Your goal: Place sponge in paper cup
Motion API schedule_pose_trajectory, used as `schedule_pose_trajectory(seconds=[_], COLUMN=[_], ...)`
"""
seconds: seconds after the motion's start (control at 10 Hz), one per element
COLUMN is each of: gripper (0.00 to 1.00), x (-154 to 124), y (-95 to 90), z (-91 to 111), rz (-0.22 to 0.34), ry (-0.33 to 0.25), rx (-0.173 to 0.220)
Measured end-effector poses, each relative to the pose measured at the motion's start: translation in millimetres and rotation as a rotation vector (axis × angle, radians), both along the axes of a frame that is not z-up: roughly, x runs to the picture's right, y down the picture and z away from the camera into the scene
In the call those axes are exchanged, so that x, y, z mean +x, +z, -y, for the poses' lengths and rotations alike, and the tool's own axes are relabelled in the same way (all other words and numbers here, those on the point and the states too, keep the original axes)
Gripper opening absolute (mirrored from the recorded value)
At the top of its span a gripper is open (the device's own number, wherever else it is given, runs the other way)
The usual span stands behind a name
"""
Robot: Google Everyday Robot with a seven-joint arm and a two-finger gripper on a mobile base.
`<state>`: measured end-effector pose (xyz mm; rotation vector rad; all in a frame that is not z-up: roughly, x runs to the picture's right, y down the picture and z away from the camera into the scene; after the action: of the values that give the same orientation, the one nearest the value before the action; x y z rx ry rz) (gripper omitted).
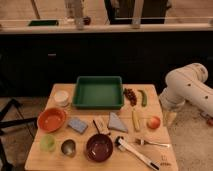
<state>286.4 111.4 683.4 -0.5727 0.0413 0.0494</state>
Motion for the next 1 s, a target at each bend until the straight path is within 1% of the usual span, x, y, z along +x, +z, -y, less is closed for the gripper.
schedule_pose_trajectory(seconds=[0.1, 0.2, 0.3, 0.4, 0.5, 0.7, 0.8, 0.9, 1.0], gripper=[0.8, 0.8, 0.8, 0.8, 0.8, 0.8, 0.8, 0.8, 0.8], x=[-0.9, -4.0, -14.0, -24.1, -42.6, -96.5, -116.3, -135.2, -140.2], y=[0.1, 0.8, 1.0, 0.1, -0.4, -2.5, -3.7, -4.5, -5.2], z=[0.4, 0.8, 0.6, 0.9, 1.3, 0.7, -0.3, -0.9, -1.8], rz=[0.003, 0.015, 0.05, 0.073, 0.097, 0.131, 0.146, 0.166, 0.17], ry=[0.01, 0.032, 0.073, 0.098, 0.13, 0.208, 0.23, 0.239, 0.243], rx=[0.001, 0.001, 0.0, 0.001, 0.002, 0.004, 0.001, -0.002, -0.005])
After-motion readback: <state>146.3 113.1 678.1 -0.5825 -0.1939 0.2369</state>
